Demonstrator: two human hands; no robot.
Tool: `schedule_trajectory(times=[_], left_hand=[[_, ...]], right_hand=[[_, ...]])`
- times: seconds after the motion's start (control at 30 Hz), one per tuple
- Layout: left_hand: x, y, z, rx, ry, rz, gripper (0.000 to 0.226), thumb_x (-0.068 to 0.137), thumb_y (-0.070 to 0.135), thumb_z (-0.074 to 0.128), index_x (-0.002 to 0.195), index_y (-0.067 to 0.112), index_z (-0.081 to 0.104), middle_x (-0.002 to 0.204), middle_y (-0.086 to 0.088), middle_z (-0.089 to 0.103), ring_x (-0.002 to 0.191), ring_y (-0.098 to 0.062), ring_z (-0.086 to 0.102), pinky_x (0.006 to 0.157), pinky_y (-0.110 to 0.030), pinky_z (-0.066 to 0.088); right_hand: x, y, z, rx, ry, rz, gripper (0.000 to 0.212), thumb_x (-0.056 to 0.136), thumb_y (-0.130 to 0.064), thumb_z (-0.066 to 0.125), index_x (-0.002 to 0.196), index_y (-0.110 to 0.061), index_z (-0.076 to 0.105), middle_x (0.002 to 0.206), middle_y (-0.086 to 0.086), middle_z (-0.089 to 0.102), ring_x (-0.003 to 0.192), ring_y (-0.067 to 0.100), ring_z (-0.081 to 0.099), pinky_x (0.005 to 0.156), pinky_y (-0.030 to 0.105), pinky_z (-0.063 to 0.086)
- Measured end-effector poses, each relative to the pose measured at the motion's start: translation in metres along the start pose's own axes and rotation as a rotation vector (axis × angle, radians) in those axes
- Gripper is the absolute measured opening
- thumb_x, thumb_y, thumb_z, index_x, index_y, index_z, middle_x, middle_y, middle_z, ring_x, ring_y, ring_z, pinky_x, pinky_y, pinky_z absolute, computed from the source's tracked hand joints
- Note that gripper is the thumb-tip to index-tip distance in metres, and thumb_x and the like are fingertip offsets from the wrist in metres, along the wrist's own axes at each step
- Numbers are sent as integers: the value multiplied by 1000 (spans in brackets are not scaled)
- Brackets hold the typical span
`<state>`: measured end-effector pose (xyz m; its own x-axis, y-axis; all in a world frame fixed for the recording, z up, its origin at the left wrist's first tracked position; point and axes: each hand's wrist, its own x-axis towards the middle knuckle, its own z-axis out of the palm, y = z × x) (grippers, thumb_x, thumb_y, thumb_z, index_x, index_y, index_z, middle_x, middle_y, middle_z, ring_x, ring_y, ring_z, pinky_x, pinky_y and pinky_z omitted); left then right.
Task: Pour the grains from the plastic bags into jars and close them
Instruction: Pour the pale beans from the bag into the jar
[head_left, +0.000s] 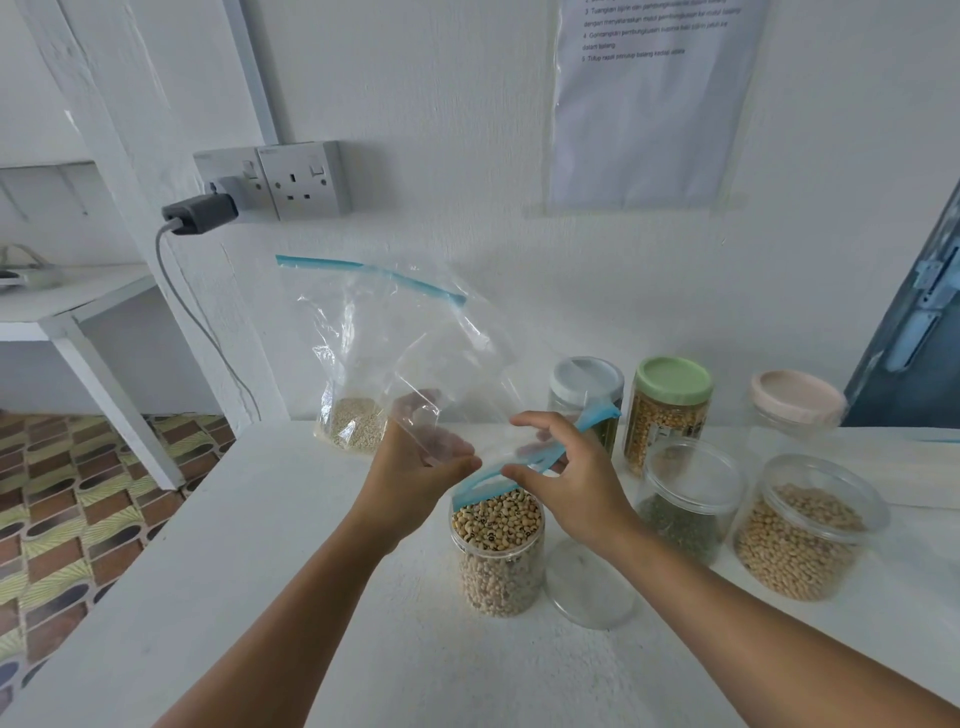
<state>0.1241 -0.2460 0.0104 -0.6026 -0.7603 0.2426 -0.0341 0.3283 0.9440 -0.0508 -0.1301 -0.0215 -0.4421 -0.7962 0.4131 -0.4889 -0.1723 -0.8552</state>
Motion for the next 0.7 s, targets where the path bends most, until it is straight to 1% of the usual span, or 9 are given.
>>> schedule_trajectory(times=[0.07,0.1,0.2,0.3,0.4,0.43,0.5,0.6,0.7], left_hand=[[1,0,2,39,36,26,72,77,0,89,131,19,46,80,-7,69,76,-17,71,75,-32,60],[1,-1,3,47,45,30,71,76,4,91,129,18,47,81,-7,67,74,-16,69,73,-32,59],[1,-1,4,22,28,24,70,78,13,91,132,17,47,85,-11,70,79,-20,71,77,-37,61],[-2,5,2,-89,-49,-5,69,86,-1,80,138,20,39,94,-9,79,94,-21,77,86,-30,61],[-5,7,-3,-122,-24,-26,73,83,-7,80,136,23,41,93,-12,79,95,-23,77,83,-25,60],[-5,6,-5,-110,6,-27,73,81,-7,82,133,26,43,91,-12,78,93,-23,77,81,-25,60],[-4,4,-6,-85,50,-34,72,77,-5,87,126,29,45,88,-12,76,89,-25,77,79,-28,62],[-3,4,-4,-76,63,-38,70,76,0,89,124,25,46,89,-7,76,87,-25,76,78,-32,63],[-4,4,-2,-128,47,-47,64,82,-4,83,126,25,45,91,-12,76,91,-25,76,79,-25,60]], right_hand=[[-1,-3,0,27,-8,10,55,83,-16,86,116,-53,60,118,-14,60,112,-3,62,92,13,52],[-1,-4,0,15,-7,7,55,84,-16,85,116,-53,59,117,-15,59,112,-4,60,92,11,50],[1,-6,0,-34,16,-26,52,86,-16,83,118,-49,61,113,-22,57,115,-2,53,90,10,45],[2,-4,-4,-27,23,-17,48,87,-13,82,123,-39,65,113,-27,58,116,-1,53,95,15,47],[-1,-7,-7,20,-7,15,47,89,-10,80,120,-42,65,112,-41,55,114,-5,55,92,12,49],[-2,-8,-8,52,-6,33,46,90,-10,79,119,-43,66,111,-40,57,112,-6,57,90,11,49],[-2,-8,-7,102,9,75,44,90,-10,78,117,-43,67,112,-27,60,110,-8,57,88,9,48],[-1,-9,-4,162,29,135,41,90,-14,79,117,-44,70,119,-14,62,112,-1,62,94,17,51],[1,-13,-4,211,46,168,31,93,-21,77,115,-42,73,117,-15,68,111,-5,61,94,16,49]])
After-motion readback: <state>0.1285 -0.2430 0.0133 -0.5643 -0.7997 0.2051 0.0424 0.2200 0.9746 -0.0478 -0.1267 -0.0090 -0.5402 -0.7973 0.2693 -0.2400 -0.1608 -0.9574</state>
